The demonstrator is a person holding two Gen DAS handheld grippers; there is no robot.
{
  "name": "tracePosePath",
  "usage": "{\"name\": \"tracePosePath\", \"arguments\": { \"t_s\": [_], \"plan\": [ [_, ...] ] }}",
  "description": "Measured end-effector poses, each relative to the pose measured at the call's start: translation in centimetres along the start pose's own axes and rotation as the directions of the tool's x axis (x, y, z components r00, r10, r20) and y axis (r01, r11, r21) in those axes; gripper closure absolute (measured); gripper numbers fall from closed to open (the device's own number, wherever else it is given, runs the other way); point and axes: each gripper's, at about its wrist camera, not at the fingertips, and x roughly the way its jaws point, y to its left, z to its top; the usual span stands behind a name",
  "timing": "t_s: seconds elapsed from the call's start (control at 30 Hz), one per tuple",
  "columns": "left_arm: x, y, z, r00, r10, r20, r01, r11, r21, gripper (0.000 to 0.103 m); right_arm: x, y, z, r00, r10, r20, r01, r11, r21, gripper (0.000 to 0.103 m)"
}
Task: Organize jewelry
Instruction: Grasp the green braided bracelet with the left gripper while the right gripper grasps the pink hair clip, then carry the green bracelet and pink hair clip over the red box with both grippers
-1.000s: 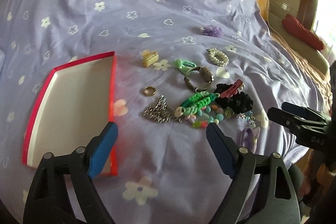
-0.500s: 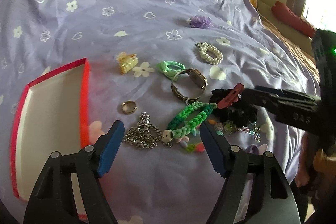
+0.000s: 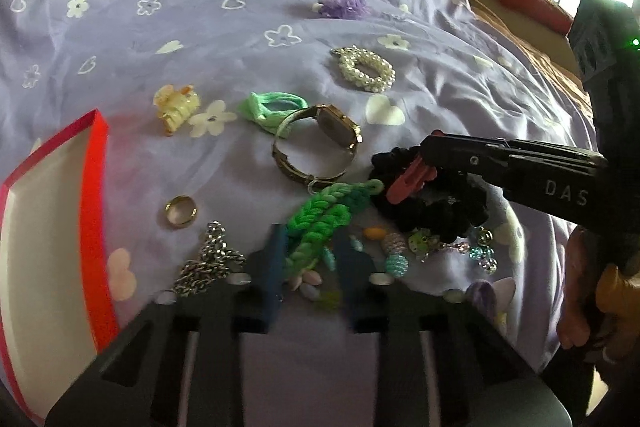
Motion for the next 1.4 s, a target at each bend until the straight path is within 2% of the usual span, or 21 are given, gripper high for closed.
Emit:
{"name": "tracePosePath", "arguments": {
  "t_s": [0.13,0.57,0.7,0.83,0.93,1.0,1.03,1.1,1.13,1.2,1.23,1.4],
  "plan": [
    [-0.7,-0.3,-0.2,1.000,-0.003,0.020,0.002,1.000,0.018,0.103,-0.8,-0.1,-0.1,1.000,0.018,0.021,-0.018,1.000,0.013,0.090],
    [-6.3,0.9,-1.0,0.992,-0.004,0.125,0.010,0.999,-0.051,0.103,-4.1,1.9,0.0,0.991,0.084,0.108,-0.086,0.996,0.016,0.093],
    [-6.1,1.3,-1.0,0.994,-0.036,0.106,0.043,0.997,-0.067,0.103,-4.7,2.7,-0.3,0.990,0.087,0.114,-0.088,0.996,0.006,0.093],
    [-4.6,0.6,-0.6,0.996,-0.028,0.079,0.030,0.999,-0.018,0.090,-5.2,2.1,-0.8,0.991,0.076,0.113,-0.079,0.997,0.023,0.093],
    [-2.7,0.1,0.0,0.999,-0.027,0.041,0.027,1.000,0.011,0.085,-5.3,1.4,-1.0,0.992,0.070,0.108,-0.074,0.996,0.039,0.093],
    [-1.5,-0.3,0.1,0.999,-0.030,0.014,0.029,0.999,0.028,0.070,-5.2,0.9,-1.1,0.992,0.065,0.107,-0.070,0.996,0.050,0.093],
    [-1.2,-0.5,0.2,1.000,-0.026,0.007,0.026,0.999,0.035,0.058,-5.2,0.7,-1.1,0.993,0.061,0.104,-0.067,0.996,0.054,0.093],
    [-0.6,-0.9,0.2,1.000,-0.018,0.004,0.018,0.998,0.054,0.055,-5.1,0.3,-1.2,0.993,0.060,0.102,-0.067,0.996,0.065,0.093],
    [-0.3,-1.0,0.1,1.000,-0.010,0.002,0.010,0.998,0.060,0.057,-5.0,0.2,-1.3,0.993,0.059,0.101,-0.066,0.996,0.067,0.093],
    [0.1,-0.7,0.2,1.000,-0.024,-0.013,0.024,0.999,0.048,0.083,-4.9,0.0,-1.4,0.993,0.060,0.099,-0.067,0.995,0.070,0.093],
    [0.4,-0.5,0.3,0.999,-0.034,-0.023,0.035,0.999,0.035,0.090,-4.9,0.0,-1.5,0.993,0.060,0.098,-0.068,0.995,0.072,0.093],
    [-0.3,0.9,0.2,0.999,-0.051,0.004,0.051,0.998,-0.027,0.096,-4.8,0.3,-1.5,0.993,0.074,0.094,-0.081,0.994,0.069,0.093]
  ]
}}
